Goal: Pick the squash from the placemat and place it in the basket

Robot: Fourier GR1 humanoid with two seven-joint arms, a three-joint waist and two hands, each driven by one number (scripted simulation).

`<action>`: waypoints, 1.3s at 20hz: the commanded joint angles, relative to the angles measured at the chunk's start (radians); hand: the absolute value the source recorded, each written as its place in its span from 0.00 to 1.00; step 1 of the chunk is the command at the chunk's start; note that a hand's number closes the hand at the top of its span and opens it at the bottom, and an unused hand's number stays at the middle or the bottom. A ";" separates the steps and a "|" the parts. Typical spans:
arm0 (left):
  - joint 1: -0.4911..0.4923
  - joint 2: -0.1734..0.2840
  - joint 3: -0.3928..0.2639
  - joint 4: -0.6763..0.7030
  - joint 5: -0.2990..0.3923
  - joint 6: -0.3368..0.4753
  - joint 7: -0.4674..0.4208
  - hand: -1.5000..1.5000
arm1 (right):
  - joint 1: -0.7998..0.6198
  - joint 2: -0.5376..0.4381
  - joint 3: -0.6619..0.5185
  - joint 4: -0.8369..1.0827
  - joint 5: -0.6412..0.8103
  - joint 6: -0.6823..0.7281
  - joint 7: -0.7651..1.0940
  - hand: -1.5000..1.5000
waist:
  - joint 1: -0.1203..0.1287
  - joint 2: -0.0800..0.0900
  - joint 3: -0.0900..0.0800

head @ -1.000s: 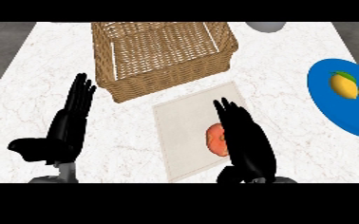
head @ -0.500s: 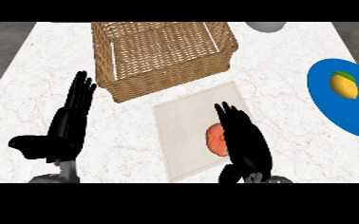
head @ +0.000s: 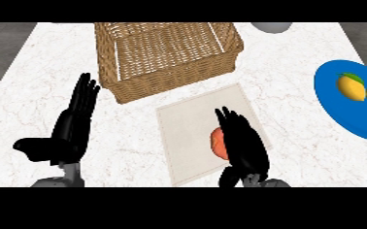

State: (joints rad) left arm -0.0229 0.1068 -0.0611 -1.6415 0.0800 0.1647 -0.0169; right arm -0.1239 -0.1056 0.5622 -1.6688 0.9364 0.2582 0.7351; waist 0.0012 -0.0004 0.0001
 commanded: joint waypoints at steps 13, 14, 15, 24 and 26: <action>-0.015 -0.018 0.025 -0.079 -0.034 -0.019 0.101 0.50 | -0.018 0.033 -0.110 0.119 0.030 0.050 -0.150 1.00 | 0.000 0.000 0.000; 0.034 -0.016 0.040 -0.041 -0.023 -0.043 0.013 0.50 | 0.027 0.015 -0.083 0.148 0.053 -0.001 -0.196 1.00 | 0.000 0.000 0.000; 0.040 -0.039 -0.011 -0.096 -0.076 0.011 0.069 0.50 | -0.035 0.020 -0.049 0.210 0.096 0.001 -0.196 1.00 | 0.004 0.000 0.000; 0.038 -0.055 0.002 -0.111 -0.079 0.006 0.073 0.50 | -0.039 0.026 -0.045 0.210 0.166 0.002 -0.263 1.00 | 0.001 0.000 0.000; 0.082 -0.037 0.025 -0.073 -0.036 -0.060 0.005 0.50 | -0.057 0.062 -0.047 0.207 0.184 0.008 -0.248 1.00 | 0.001 0.000 0.000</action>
State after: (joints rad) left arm 0.0215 0.0672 -0.0480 -1.7186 0.0241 0.1375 0.0256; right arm -0.1755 -0.0592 0.5100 -1.4775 1.0799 0.2667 0.4961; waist 0.0016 -0.0080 -0.0052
